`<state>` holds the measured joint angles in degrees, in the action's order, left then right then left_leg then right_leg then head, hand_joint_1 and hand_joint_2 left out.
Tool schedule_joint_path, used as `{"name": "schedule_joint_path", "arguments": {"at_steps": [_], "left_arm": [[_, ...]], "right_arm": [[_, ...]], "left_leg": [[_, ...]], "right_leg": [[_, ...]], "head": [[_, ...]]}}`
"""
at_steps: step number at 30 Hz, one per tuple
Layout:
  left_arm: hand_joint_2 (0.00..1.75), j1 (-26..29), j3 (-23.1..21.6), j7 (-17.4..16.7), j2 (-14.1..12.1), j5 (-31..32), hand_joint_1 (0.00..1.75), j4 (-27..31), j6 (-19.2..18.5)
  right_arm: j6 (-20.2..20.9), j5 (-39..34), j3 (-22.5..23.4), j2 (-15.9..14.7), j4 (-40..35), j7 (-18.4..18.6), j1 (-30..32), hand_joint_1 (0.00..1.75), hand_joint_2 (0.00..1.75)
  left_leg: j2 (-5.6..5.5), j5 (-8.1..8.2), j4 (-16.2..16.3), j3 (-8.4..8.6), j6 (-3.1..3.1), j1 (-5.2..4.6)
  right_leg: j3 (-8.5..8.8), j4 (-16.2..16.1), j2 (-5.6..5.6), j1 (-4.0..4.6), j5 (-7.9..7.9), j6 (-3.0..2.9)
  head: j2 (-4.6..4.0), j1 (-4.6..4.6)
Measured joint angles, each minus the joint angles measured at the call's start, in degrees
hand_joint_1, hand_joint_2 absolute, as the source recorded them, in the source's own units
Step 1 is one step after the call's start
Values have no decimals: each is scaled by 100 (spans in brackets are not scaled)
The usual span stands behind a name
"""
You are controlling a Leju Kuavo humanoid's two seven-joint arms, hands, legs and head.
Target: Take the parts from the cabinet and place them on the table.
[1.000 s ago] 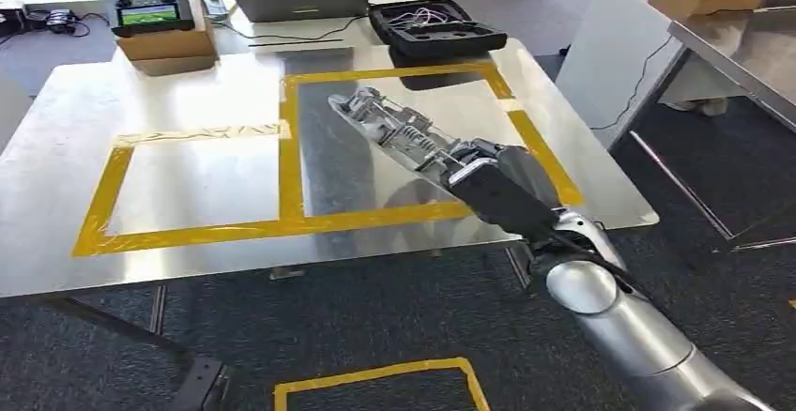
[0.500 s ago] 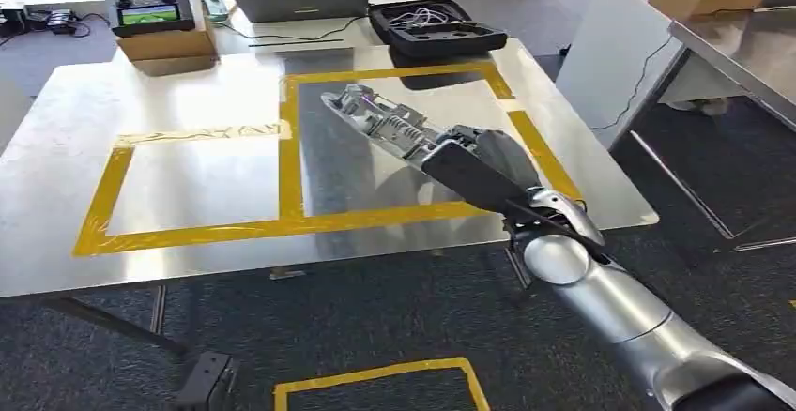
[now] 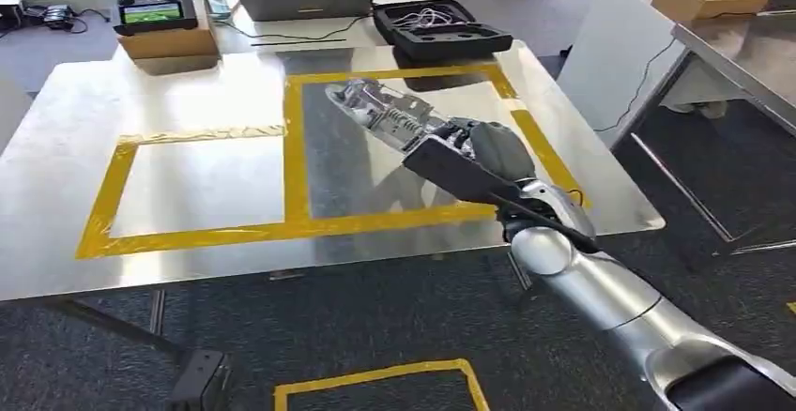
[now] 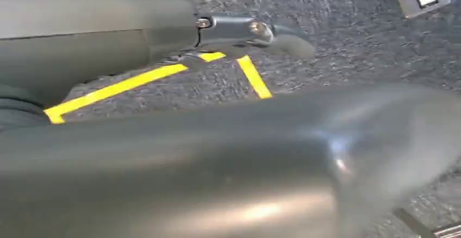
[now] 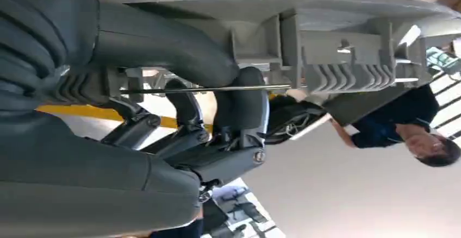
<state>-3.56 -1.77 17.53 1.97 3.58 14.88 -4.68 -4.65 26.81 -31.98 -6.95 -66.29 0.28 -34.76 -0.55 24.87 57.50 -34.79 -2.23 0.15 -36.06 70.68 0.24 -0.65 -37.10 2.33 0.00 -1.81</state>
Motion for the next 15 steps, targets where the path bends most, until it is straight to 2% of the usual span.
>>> {"name": "schedule_joint_path", "arguments": {"at_steps": [1,2,3,4,6,7,8,11,12,13,15], "left_arm": [[0,-4,0,9,-18,-48,0,7,35],[0,-5,0,11,-30,-115,0,15,78],[0,-7,4,11,-37,-170,0,28,100],[0,-14,7,4,-41,-201,0,41,109],[0,-32,11,-35,-42,-223,0,46,92],[0,-43,11,-63,-48,-223,0,44,68],[0,-46,9,-103,-46,-223,0,42,53],[0,-36,9,-160,-37,-232,0,28,50],[0,-30,9,-192,-39,-265,0,26,50],[0,-34,9,-209,-39,-282,0,20,50],[0,-36,9,-225,-48,-286,0,11,50]], "right_arm": [[-16,69,-24,0,51,29,-22,175,175],[-16,131,-52,6,132,89,-71,175,175],[-16,174,-72,15,215,123,-137,175,175],[-20,219,-94,24,338,160,-185,175,175],[-37,274,-114,44,519,166,-278,175,175],[-66,309,-125,74,692,162,-363,175,175],[-72,326,-142,125,805,169,-429,175,175],[-105,372,-144,171,1085,160,-567,175,175],[-112,388,-142,197,1152,169,-574,175,175],[-123,390,-140,212,1239,171,-606,175,175],[-127,407,-138,247,1379,164,-625,175,175]], "left_leg": [[-1,12,5,8,6,1],[-5,31,8,27,20,4],[-14,56,16,57,40,14],[-20,88,27,91,62,26],[-46,167,75,134,144,48],[-50,204,127,109,201,10],[-49,204,123,91,234,11],[-50,192,55,148,357,33],[-34,192,56,168,381,48],[-40,151,41,182,309,30],[-35,198,-19,236,225,25]], "right_leg": [[-265,380,0,-12,-61,12],[-428,518,0,-26,27,21],[-441,361,-1,-40,266,25],[-336,1,-2,-47,572,24],[24,-1018,-19,-75,1208,38],[73,-1169,-23,-57,1125,37],[45,-1170,0,-47,1125,-57],[56,-1187,2,-7,1107,-172],[111,-1227,-1,-20,1120,-177],[131,-1236,3,-38,1119,-177],[133,-1234,18,-19,1099,-207]], "head": [[0,2],[0,2],[0,2],[0,2],[2,2],[0,9],[0,0],[0,-15],[0,-17],[0,-24],[0,-30]]}}
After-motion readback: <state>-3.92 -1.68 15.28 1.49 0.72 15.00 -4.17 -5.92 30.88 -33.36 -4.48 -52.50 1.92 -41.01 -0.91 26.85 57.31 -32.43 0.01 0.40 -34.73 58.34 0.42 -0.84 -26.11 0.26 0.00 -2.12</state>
